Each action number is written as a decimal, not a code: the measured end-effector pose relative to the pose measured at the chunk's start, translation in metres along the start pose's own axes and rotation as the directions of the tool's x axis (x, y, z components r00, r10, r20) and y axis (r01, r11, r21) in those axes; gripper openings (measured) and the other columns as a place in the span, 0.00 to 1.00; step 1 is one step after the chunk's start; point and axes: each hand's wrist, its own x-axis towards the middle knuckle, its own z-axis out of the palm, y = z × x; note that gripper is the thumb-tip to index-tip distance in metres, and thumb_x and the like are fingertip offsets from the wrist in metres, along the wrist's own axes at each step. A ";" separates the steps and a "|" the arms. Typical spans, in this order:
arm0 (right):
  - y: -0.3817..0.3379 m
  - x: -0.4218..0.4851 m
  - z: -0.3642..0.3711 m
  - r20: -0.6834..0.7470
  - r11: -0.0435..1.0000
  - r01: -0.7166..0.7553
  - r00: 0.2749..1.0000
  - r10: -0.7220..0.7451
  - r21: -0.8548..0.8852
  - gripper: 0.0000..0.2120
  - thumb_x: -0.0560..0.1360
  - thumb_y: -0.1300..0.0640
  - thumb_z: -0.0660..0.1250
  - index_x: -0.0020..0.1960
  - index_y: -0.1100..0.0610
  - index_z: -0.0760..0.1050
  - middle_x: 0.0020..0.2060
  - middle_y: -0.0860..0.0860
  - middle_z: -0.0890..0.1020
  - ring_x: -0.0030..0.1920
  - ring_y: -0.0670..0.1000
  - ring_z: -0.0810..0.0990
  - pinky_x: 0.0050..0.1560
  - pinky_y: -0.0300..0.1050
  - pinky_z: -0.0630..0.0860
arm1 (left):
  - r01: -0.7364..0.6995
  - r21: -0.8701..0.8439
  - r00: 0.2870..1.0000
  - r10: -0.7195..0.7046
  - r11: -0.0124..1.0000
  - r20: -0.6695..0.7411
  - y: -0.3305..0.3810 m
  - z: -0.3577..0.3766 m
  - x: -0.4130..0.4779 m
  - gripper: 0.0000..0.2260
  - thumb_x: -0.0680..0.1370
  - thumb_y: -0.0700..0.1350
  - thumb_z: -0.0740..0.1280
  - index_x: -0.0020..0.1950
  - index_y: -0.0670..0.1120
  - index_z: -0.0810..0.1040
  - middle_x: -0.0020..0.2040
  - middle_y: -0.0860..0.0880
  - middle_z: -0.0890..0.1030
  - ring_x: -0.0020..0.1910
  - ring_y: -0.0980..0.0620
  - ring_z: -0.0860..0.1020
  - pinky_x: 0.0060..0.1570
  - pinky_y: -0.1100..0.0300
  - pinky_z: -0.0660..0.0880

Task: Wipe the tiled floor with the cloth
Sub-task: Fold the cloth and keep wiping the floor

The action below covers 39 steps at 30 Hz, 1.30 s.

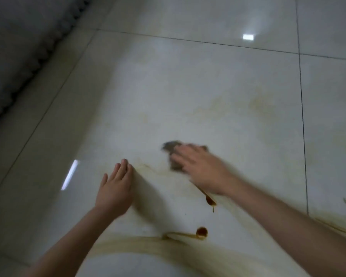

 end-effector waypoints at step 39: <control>-0.286 0.063 0.008 0.035 0.699 -0.224 0.961 0.273 0.679 0.19 0.81 0.66 0.56 0.70 0.58 0.72 0.69 0.55 0.73 0.71 0.51 0.68 0.71 0.30 0.54 | -0.224 -0.297 0.953 0.146 0.928 -0.265 -0.174 0.037 -0.060 0.33 0.72 0.46 0.42 0.78 0.41 0.54 0.79 0.42 0.49 0.78 0.45 0.51 0.76 0.49 0.47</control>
